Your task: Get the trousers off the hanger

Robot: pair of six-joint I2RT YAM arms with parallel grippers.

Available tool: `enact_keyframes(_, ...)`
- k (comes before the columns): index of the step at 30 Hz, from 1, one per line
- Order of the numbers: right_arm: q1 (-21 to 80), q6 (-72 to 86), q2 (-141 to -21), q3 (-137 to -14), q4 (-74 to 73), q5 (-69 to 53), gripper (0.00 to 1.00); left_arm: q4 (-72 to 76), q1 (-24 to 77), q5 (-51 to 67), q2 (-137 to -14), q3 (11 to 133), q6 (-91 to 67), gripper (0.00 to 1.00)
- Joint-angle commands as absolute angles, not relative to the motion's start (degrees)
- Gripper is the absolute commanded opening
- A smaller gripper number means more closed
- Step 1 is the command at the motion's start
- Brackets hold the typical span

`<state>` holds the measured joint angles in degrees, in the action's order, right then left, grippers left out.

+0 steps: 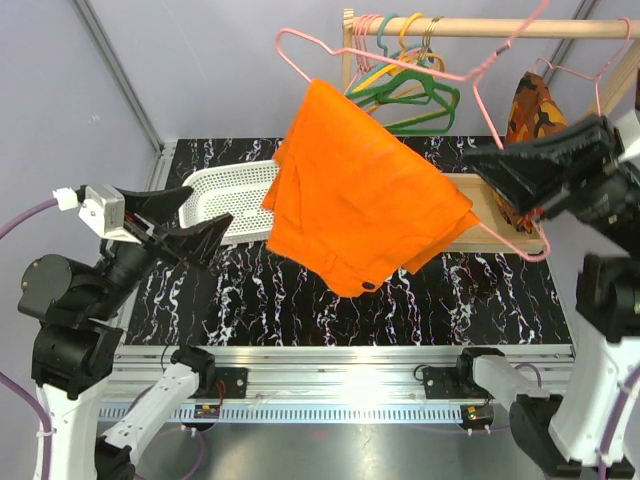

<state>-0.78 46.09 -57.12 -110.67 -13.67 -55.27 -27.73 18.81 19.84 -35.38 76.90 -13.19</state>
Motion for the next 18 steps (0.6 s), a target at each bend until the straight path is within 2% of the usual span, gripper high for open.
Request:
enact_keyframes(1,-0.6,57.5,-63.3,-113.4,10.4,-55.4,0.00,-25.3,19.0,17.8,-37.3,80.5,-13.8,0.99)
enact_keyframes(6,-0.4,58.4,-69.5,-118.7,9.7,-55.2,0.00,-23.9,19.0,15.3,-38.3,81.8,-14.1,0.99)
enact_keyframes(8,2.5,54.1,-72.6,-123.8,4.5,-54.7,0.00,-23.9,19.0,14.5,-39.0,82.4,-14.0,0.99)
enact_keyframes(13,16.1,37.9,-82.1,-138.0,-19.2,-45.8,0.00,-25.2,19.0,10.1,-40.8,85.2,-12.9,0.99)
enact_keyframes(18,27.9,24.0,-88.1,-145.3,-31.0,-34.0,0.00,-28.6,19.0,2.8,-43.5,87.9,-10.4,0.99)
